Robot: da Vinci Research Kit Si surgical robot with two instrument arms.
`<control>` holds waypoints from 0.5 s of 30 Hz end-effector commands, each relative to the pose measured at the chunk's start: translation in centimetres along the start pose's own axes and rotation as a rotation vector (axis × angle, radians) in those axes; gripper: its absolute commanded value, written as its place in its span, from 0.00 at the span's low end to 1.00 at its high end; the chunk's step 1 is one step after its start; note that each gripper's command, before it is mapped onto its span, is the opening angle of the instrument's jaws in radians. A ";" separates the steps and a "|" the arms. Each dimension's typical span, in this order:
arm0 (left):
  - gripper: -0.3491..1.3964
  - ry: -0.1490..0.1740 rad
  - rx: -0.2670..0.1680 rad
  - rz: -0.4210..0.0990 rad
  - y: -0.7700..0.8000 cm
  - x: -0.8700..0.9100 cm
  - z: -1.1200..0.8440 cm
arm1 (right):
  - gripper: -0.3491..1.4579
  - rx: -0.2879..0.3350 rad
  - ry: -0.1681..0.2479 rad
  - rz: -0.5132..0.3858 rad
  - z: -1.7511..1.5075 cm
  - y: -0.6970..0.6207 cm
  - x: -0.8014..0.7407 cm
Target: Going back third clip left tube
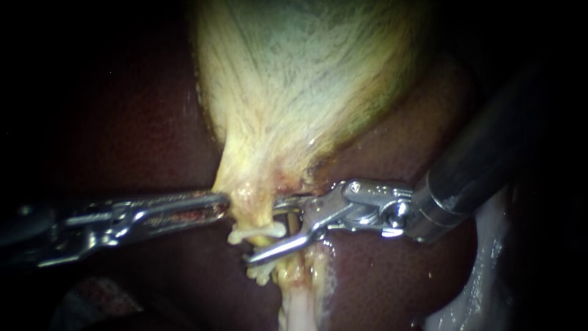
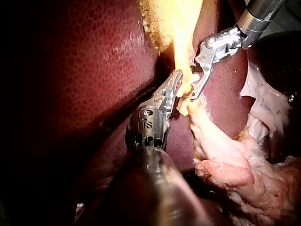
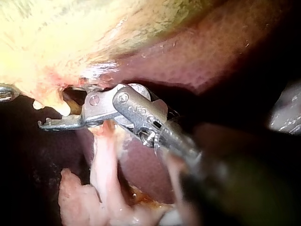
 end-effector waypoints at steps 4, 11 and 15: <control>0.00 0.002 0.004 0.000 0.11 0.01 0.05 | 0.52 0.007 -0.002 -0.002 -0.07 -0.18 -0.01; 0.00 0.003 0.006 0.000 0.18 0.00 0.08 | 0.52 0.025 -0.007 -0.005 -0.35 -0.41 -0.09; 0.00 0.003 0.006 0.000 0.19 0.00 0.09 | 0.52 0.016 -0.003 -0.005 -0.57 -0.43 -0.14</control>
